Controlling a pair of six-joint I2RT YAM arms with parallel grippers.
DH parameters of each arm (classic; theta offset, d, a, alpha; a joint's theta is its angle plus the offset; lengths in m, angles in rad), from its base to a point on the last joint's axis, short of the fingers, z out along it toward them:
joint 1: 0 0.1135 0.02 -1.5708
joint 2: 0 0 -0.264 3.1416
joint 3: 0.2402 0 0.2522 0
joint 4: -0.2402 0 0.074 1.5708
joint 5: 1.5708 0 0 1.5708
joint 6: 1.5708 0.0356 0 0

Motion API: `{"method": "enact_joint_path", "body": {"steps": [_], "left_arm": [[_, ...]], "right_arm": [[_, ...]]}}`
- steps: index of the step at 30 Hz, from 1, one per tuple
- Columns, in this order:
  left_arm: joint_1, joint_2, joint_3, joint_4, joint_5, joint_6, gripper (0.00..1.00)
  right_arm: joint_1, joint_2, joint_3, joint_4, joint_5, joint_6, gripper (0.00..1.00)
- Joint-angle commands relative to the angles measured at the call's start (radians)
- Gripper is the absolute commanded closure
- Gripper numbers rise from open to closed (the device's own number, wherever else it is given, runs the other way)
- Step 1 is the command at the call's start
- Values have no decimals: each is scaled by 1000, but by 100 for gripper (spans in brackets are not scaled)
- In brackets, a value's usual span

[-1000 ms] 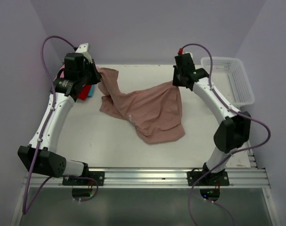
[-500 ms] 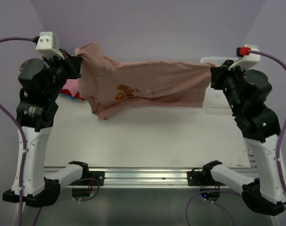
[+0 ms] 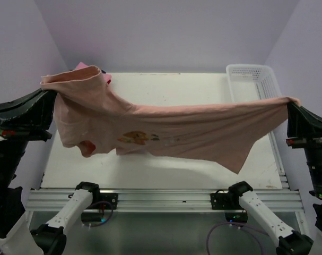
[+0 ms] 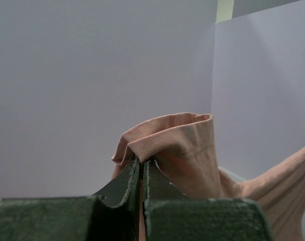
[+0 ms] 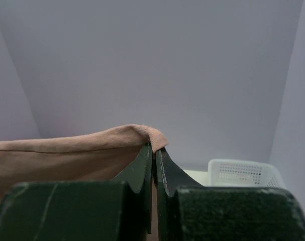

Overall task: Fold and stack the t-shirts
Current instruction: Flatten the tshirt out

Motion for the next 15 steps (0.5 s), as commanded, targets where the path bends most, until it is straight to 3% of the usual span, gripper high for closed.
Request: {"method": "enact_joint_path", "body": {"steps": [1, 4, 9, 15], "left_arm": [[32, 0, -23, 70, 92, -17, 100], [66, 59, -26, 44, 73, 9, 100], [66, 202, -114, 113, -91, 63, 100], [66, 500, -79, 116, -116, 104, 100]], "right_arm": [[-8, -5, -14, 66, 32, -66, 100], [-8, 87, -43, 40, 152, -57, 100], [-8, 328, -138, 56, 336, -35, 100], [-8, 616, -82, 121, 336, 22, 100]]}}
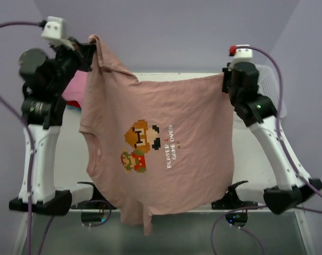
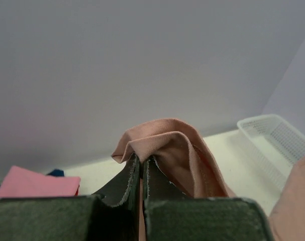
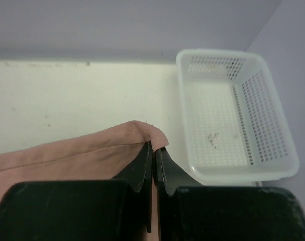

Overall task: Fold and stack the t-shirts
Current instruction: Flatten the tshirt out

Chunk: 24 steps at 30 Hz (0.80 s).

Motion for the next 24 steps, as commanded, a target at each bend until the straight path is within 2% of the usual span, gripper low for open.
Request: {"method": "enact_joint_path", "body": {"steps": [1, 4, 7, 9, 13, 14, 18, 21, 24], "left_arm": [[7, 170, 46, 1, -35, 39, 100], [-5, 177, 78, -6, -19, 45, 100], [-37, 54, 17, 26, -9, 63, 100], [-72, -80, -47, 50, 2, 71, 100], [-82, -334, -171, 87, 70, 60, 100], [-80, -416, -179, 83, 76, 57, 100], [-63, -559, -149, -25, 100, 48, 100], [-62, -641, -159, -31, 97, 16, 100], [-56, -647, -163, -17, 126, -6, 100]], "right_arm": [[-4, 139, 71, 22, 2, 44, 100], [-4, 158, 134, 13, -51, 63, 100], [2, 45, 62, 83, -155, 46, 100], [8, -116, -40, 163, -216, 28, 100], [11, -413, -170, 200, -339, -12, 100], [11, -523, -184, 186, -377, -11, 100], [-1, -729, -187, 62, -459, -12, 100], [-39, -814, -130, -33, -476, -48, 100], [-75, -796, -50, -64, -476, -28, 100]]}}
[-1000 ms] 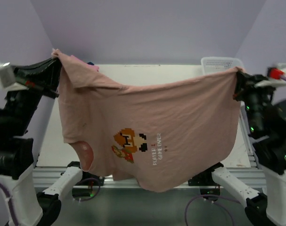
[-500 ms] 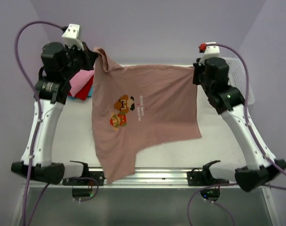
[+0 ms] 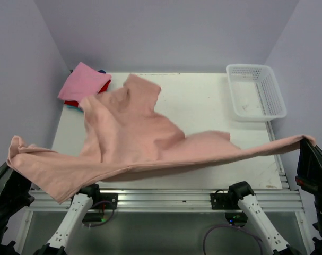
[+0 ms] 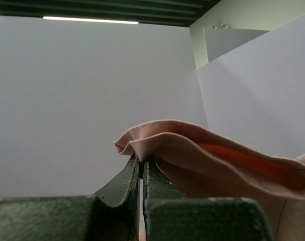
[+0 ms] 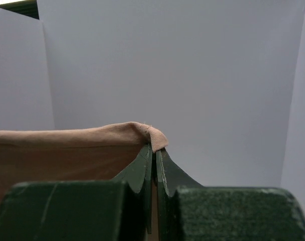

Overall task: Fold and stack the t-shirts
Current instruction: Flatten the tshirt out

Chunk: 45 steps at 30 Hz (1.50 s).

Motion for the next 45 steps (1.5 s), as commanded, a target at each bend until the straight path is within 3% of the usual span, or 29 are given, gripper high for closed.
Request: {"method": "enact_joint_path", "body": {"steps": [1, 4, 8, 15, 17, 20, 24, 28, 45], "left_arm": [[12, 83, -50, -44, 14, -34, 100], [19, 159, -24, -53, -59, -15, 100], [-2, 320, -64, -29, -205, 22, 100], [-7, 577, -448, 144, -336, 38, 100], [-5, 687, -510, 218, -389, 35, 100], [-1, 846, -578, 301, -442, 30, 100], [28, 1035, -523, 336, -474, 18, 100], [59, 1184, -454, 367, -478, 22, 100], [110, 1561, -77, 399, -416, 21, 100]], "right_arm": [[-32, 81, 30, -112, 32, 21, 100], [-39, 201, 50, -156, 208, 65, 100], [-41, 380, -20, -179, 334, 140, 100], [-39, 752, -233, -66, 432, 229, 100], [-40, 896, -289, 35, 450, 236, 100], [-41, 1076, -245, 95, 482, 245, 100], [-41, 1418, -78, 66, 486, 263, 100], [-41, 1582, 50, 77, 504, 246, 100], [-108, 1871, 380, 100, 608, 210, 100]]}}
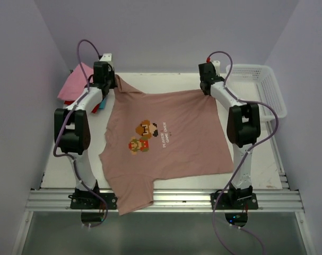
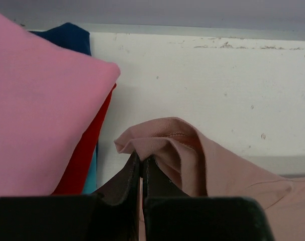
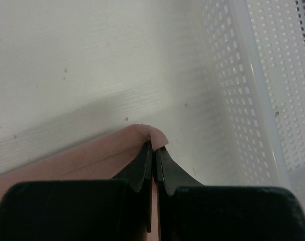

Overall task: Fold and stack the t-shirts
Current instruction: Flatten the tshirt out

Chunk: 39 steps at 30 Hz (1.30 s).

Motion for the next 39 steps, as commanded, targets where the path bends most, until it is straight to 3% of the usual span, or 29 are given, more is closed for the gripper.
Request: {"method": "enact_joint_path", "body": {"steps": [1, 9, 10, 11, 12, 13, 14, 18, 22, 25, 32, 35, 39], "left_arm": [[13, 80, 151, 24, 14, 8, 100], [17, 296, 448, 12, 74, -1, 100], [19, 302, 461, 25, 77, -12, 100], [20, 302, 470, 32, 79, -27, 72], [20, 286, 467, 40, 79, -32, 53], [20, 269, 456, 58, 80, -35, 11], [20, 246, 409, 98, 80, -40, 0], [19, 62, 272, 190, 77, -26, 0], [19, -98, 159, 183, 80, -46, 0], [13, -230, 56, 90, 79, -87, 0], [-119, -492, -275, -154, 133, -118, 1], [-167, -581, -372, -270, 164, -167, 12], [-174, -704, -439, -459, 191, -231, 14]], "right_arm": [[-31, 52, 118, 29, 55, -13, 100], [-43, 230, 345, -22, 139, 7, 100], [-45, 240, 351, -14, 153, 14, 92], [-45, 233, 338, 0, 158, 17, 64], [-43, 216, 309, 59, 150, 19, 45], [-43, 155, 219, 105, 123, 13, 23], [-43, 121, 168, 150, 104, 2, 1], [-43, -64, -49, 381, 34, -33, 1], [-34, -258, -239, 465, -31, -33, 1], [-6, -422, -361, 466, -55, -44, 1], [40, -733, -537, 193, -196, 4, 1], [72, -874, -642, 97, -239, 24, 1], [100, -1028, -727, -87, -276, 76, 1]]}}
